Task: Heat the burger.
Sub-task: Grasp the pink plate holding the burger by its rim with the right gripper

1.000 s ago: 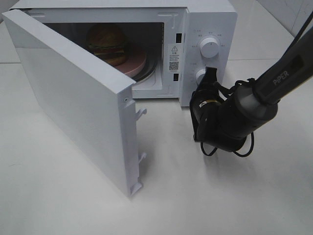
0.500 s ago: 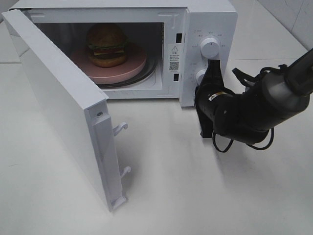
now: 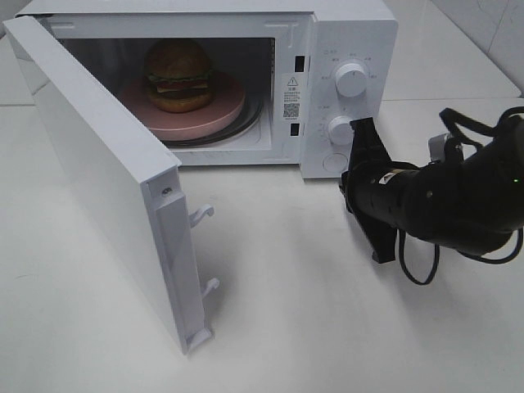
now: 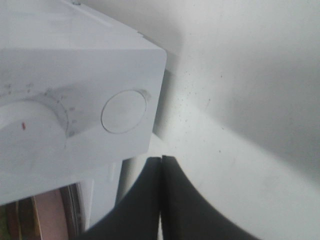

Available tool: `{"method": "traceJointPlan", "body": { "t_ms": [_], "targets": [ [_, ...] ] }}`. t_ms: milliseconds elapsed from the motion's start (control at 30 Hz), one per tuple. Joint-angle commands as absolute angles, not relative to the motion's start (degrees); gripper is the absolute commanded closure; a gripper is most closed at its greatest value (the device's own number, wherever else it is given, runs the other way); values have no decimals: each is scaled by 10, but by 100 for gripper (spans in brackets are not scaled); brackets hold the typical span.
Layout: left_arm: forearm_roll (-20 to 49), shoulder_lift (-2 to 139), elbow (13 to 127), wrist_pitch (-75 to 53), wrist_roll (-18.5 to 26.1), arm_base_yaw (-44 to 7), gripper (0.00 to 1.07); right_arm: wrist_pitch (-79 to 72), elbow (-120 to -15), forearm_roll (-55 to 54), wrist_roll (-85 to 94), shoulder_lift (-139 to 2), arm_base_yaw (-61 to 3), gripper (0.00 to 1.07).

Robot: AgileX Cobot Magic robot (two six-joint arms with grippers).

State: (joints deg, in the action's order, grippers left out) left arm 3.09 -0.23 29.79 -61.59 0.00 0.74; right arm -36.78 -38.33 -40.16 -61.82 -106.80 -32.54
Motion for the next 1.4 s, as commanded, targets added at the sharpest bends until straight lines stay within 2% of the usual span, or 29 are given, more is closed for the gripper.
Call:
{"method": "traceJointPlan", "body": {
  "t_ms": [33,233,300,500,567,833,900,1000,1067,1167,1300,1400],
  "targets": [
    [33,-13,296,-611,0,8,7,-314,-374,-381,-531,-1024,-321,107],
    [33,-13,296,-611,0,8,7,-232,-374,-366,-406,-972,-321,107],
    [33,-13,296,-611,0,8,7,-167,-374,-366,-308,-936,-321,107],
    [33,-13,296,-611,0,8,7,-95,-374,-366,-205,-906,-321,106],
    [33,-13,296,-611,0,8,7,-17,-375,-366,-101,-881,-321,106],
    [33,-13,296,-611,0,8,7,73,-377,-359,34,-858,-321,106],
    [33,-13,296,-611,0,8,7,142,-398,-297,70,-858,-321,106],
    [33,-13,296,-611,0,8,7,163,-407,-272,76,-858,-321,106],
    [33,-13,296,-611,0,8,7,252,-449,-183,97,-858,-321,106],
    [33,-13,296,-611,0,8,7,329,-484,-129,136,-858,-321,106],
    [33,-13,296,-611,0,8,7,387,-509,-93,197,-858,-321,105],
    [33,-13,296,-611,0,8,7,432,-528,-62,308,-858,-321,104]
  ]
}}
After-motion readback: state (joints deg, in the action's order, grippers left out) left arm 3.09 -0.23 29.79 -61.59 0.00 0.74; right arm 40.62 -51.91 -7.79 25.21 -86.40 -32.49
